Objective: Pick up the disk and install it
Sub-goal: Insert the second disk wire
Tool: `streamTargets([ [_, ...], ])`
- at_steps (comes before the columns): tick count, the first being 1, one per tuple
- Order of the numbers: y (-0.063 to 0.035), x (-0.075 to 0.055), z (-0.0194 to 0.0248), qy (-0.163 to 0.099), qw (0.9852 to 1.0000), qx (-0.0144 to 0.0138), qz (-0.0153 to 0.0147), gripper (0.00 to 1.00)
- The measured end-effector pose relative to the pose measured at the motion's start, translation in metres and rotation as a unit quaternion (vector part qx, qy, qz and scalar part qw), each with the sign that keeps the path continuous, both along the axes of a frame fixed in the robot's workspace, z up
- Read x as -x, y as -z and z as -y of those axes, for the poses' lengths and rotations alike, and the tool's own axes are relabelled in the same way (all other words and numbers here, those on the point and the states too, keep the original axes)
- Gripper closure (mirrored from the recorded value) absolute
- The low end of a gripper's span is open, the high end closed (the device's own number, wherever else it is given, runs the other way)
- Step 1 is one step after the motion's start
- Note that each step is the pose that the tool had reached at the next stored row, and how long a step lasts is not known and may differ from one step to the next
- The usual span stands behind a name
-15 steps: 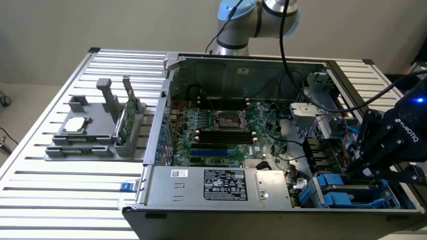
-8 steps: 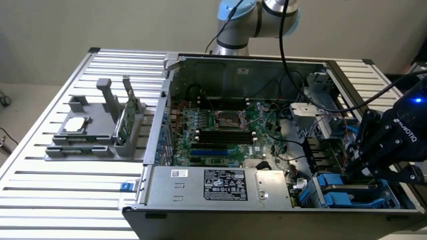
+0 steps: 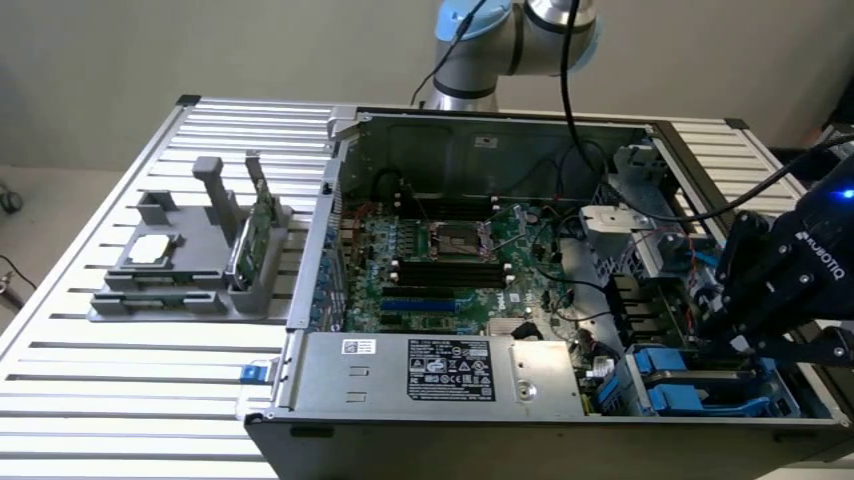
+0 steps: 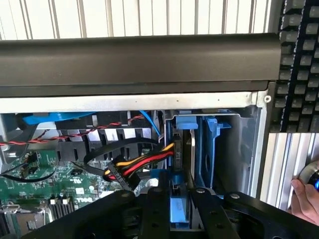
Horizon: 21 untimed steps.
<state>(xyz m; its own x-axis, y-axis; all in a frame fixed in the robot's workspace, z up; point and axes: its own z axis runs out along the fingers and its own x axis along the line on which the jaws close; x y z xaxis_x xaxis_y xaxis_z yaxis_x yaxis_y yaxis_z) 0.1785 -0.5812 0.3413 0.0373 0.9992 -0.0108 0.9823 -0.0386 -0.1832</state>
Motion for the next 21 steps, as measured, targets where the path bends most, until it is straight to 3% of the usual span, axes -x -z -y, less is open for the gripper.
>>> streamTargets([
  [5, -0.0182, 0.001, 0.0011, -0.001, 1.0, 0.0001, 0.0, 0.76],
  [18, -0.0185, 0.029, 0.0012, -0.019, 0.9998, 0.0001, 0.0, 0.76],
  [20, -0.0184, 0.03, 0.0012, -0.02, 0.9998, 0.0001, 0.0, 0.78],
  [21, -0.0184, 0.03, 0.0012, -0.02, 0.9998, 0.0001, 0.0, 0.85],
])
